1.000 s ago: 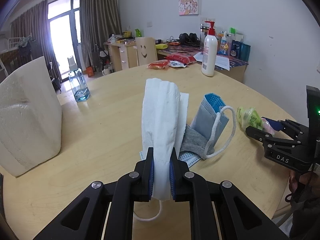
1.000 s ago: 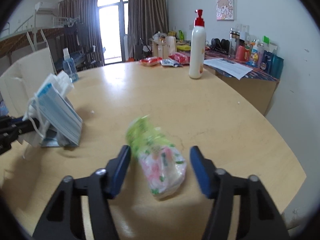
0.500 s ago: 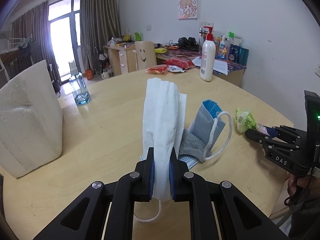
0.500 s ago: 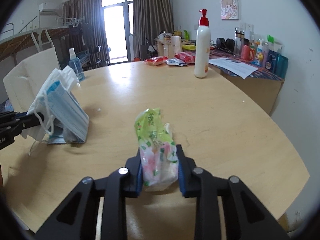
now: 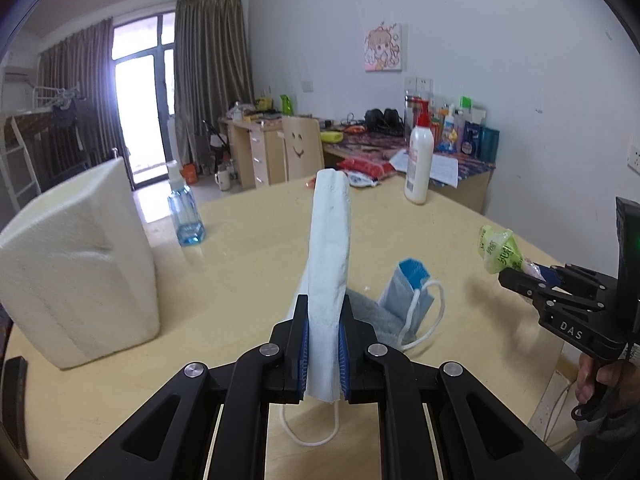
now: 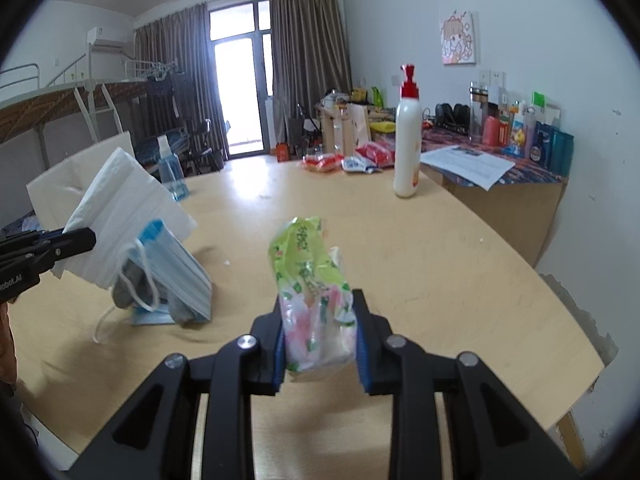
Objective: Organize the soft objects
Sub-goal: 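Lift and carry the white mask and snack bag over the white foam box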
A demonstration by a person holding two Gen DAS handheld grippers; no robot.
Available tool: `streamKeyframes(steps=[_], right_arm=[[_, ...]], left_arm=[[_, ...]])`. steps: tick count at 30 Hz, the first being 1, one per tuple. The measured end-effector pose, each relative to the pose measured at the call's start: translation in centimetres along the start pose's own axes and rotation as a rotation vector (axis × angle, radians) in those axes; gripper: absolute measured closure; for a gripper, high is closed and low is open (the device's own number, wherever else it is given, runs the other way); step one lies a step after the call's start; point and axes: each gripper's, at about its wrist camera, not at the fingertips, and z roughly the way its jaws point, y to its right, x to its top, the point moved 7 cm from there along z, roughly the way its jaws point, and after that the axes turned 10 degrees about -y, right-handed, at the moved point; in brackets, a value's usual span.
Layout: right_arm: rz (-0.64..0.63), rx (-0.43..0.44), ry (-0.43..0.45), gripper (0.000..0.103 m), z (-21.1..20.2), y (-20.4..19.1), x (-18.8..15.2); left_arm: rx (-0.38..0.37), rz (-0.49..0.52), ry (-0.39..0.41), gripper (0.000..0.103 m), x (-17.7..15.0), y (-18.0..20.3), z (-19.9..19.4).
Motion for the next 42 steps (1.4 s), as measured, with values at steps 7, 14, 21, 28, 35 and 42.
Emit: streamKeyframes(steps=[7, 14, 21, 28, 35, 42], right_arm=[[-0.003, 0.004, 0.032, 0.071, -1.3, -0.5, 0.8], [-0.001, 0.010, 0.055, 0.071, -1.8, -0.7, 1.3], [-0.001, 0.025, 0.087, 0.071, -2.7, -1.2, 1.9], [-0.031, 0.058, 0.133, 0.071, -4.1, -3.1, 3.0], [-0.096, 0.136, 0.154, 0.071, -4.7, -7.4, 3.7], [-0.170, 0.253, 0.167, 0.071, -4.8, -12.8, 4.5]], left_arm=[[0.015, -0.010, 0.029, 0.099, 0.0, -0.7, -1.6], [0.028, -0.022, 0.069, 0.099, 0.3, -1.3, -3.0], [0.085, -0.028, 0.140, 0.099, 1.6, -2.7, -5.4], [0.129, -0.064, 0.174, 0.099, 1.3, -3.9, -7.6], [0.201, -0.121, 0.200, 0.099, -0.6, -6.1, -10.4], [0.323, -0.196, 0.218, 0.099, -3.1, -9.6, -13.7]])
